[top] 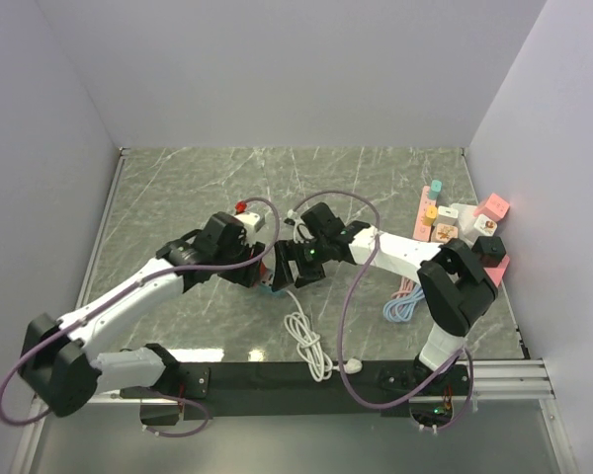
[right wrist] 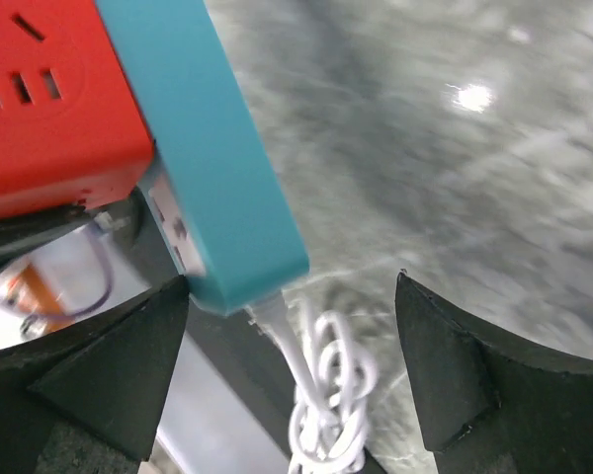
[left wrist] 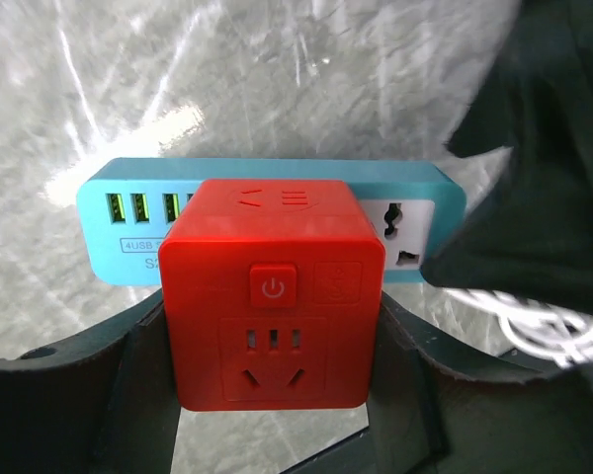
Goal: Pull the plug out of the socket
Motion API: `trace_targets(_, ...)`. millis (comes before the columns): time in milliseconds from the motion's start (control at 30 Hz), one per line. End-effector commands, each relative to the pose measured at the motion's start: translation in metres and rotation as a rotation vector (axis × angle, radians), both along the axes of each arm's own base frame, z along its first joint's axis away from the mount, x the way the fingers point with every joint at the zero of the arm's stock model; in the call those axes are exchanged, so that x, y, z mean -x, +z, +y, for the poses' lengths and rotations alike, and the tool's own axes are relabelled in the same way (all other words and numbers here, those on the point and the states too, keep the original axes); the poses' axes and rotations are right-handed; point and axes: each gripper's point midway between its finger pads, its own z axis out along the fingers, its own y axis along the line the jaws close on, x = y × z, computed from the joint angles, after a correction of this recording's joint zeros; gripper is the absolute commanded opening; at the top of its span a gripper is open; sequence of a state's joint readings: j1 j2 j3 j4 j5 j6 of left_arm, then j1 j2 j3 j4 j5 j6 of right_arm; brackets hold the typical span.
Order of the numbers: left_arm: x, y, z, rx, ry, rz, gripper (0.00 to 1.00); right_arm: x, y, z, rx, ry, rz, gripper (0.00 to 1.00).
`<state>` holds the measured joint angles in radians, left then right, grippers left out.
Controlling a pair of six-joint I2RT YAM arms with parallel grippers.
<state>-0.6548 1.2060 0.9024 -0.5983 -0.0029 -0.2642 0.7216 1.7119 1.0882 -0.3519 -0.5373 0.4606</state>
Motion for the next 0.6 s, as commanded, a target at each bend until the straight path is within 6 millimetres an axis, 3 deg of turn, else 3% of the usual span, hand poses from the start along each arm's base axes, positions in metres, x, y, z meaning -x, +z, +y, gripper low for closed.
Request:
trace_targets(0, -0.003, 0.048, -0.023, 0.168, -0.08, -0.13, 0.0, -0.014, 0.025, 0.013, -0.103, 0.085, -0.07, 0.9)
trace_targets(167, 0.009, 0.04, -0.025, 0.169, -0.12, -0.075, 0.0, -0.009, 0.046, 0.028, -0.22, 0.164, -0.047, 0.88)
trace_targets(300, 0.008, 0.054, -0.025, 0.215, -0.103, -0.13, 0.0, -0.001, 0.041, 0.034, -0.241, 0.218, 0.037, 0.77)
trace_targets(400, 0.002, 0.078, -0.023, 0.257, -0.074, -0.213, 0.0, 0.004, 0.031, 0.032, -0.24, 0.22, 0.097, 0.44)
trace_targets(433, 0.0, 0.082, -0.021, 0.257, -0.062, -0.233, 0.0, 0.005, 0.026, 0.031, -0.227, 0.213, 0.114, 0.14)
trace_targets(467, -0.002, 0.086, -0.016, 0.248, -0.04, -0.25, 0.0, 0.003, 0.022, 0.029, -0.208, 0.194, 0.132, 0.0)
trace_targets(567, -0.007, 0.101, -0.009, 0.247, -0.006, -0.303, 0.0, -0.009, 0.002, 0.015, -0.161, 0.093, 0.183, 0.0)
